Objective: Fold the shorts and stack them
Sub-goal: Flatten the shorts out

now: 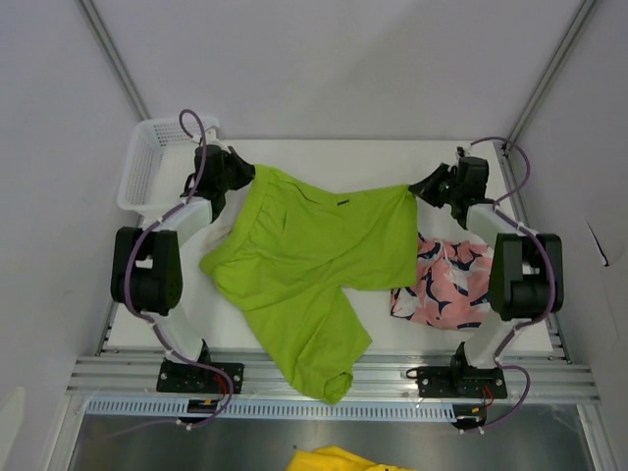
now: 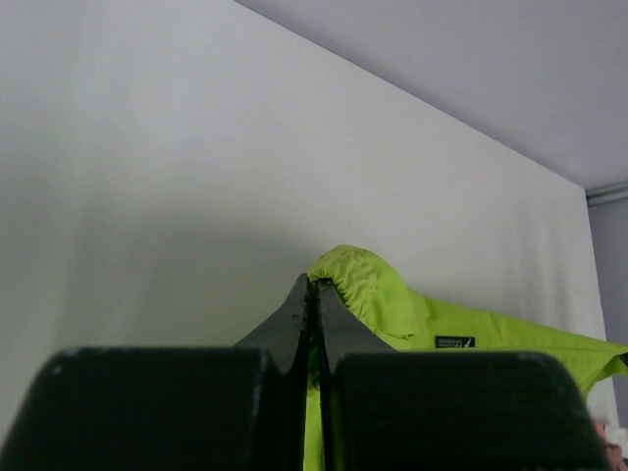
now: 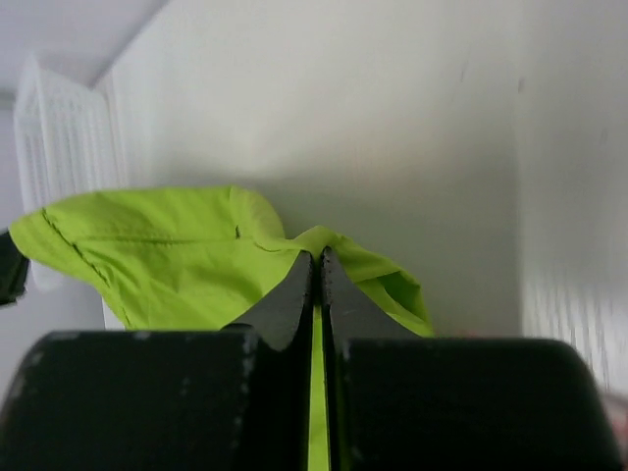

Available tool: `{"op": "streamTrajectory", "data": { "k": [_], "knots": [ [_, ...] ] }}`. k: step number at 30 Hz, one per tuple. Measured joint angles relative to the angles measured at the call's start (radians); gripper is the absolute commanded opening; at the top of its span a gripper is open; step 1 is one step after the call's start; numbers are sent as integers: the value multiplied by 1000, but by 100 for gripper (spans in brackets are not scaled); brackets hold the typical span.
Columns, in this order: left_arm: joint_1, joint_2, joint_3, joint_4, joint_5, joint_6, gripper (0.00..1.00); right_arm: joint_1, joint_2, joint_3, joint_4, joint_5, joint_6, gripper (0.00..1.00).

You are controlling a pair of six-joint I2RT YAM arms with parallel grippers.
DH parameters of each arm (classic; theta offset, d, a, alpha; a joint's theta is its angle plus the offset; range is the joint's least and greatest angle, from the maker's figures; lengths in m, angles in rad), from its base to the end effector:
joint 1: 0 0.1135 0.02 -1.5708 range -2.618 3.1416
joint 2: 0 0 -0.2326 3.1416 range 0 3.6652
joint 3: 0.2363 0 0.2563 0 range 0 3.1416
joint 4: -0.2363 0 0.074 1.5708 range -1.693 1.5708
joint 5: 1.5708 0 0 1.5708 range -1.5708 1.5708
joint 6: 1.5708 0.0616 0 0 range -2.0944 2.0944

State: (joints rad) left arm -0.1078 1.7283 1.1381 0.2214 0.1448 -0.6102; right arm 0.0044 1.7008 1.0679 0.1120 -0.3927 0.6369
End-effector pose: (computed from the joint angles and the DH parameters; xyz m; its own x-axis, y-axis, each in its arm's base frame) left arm 0.4194 -0.0543 0.2057 -0.4314 -0.5237 -0.7346 -0.0084 0.8166 -0.5771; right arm 0.4000 0.0253 0.1800 -0.5999 0.5468 -0.5841 0.0259 0.7429 0.6689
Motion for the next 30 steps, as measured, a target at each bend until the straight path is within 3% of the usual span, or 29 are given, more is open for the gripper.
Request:
{"op": "streamTrajectory", "data": {
  "k": [3, 4, 5, 7, 8, 9, 12, 14, 22, 25, 30],
  "knots": [
    [37, 100, 90, 2, 25, -31, 4, -19, 153, 158, 28, 8, 19, 0],
    [49, 133, 120, 0, 33, -41, 16, -24, 202, 212, 35, 12, 26, 2],
    [61, 162, 150, -3, 44, -48, 45, -27, 239, 256, 33, 15, 29, 20],
    [80, 203, 192, -9, 54, -69, 76, -29, 333, 382, 18, 21, 52, 66],
    [88, 215, 209, -19, 59, -77, 99, -30, 370, 438, 8, 30, 55, 89],
    [94, 220, 222, -35, 61, -83, 99, -29, 399, 490, -24, 45, 53, 91],
    [105, 219, 260, -96, 56, -96, 99, -23, 447, 629, -134, 105, 23, 91],
    [105, 201, 265, -124, 46, -92, 99, -20, 427, 629, -153, 126, 12, 89],
    [67, -35, 201, -251, 14, -26, 99, 18, 176, 359, -198, 126, -52, 65],
    [23, -145, 168, -299, -5, 10, 99, 93, 79, 275, -233, 129, -94, 58],
    [2, -331, 8, -362, 0, 20, 99, 289, -138, 86, -309, 155, -137, 56]
  ]
}}
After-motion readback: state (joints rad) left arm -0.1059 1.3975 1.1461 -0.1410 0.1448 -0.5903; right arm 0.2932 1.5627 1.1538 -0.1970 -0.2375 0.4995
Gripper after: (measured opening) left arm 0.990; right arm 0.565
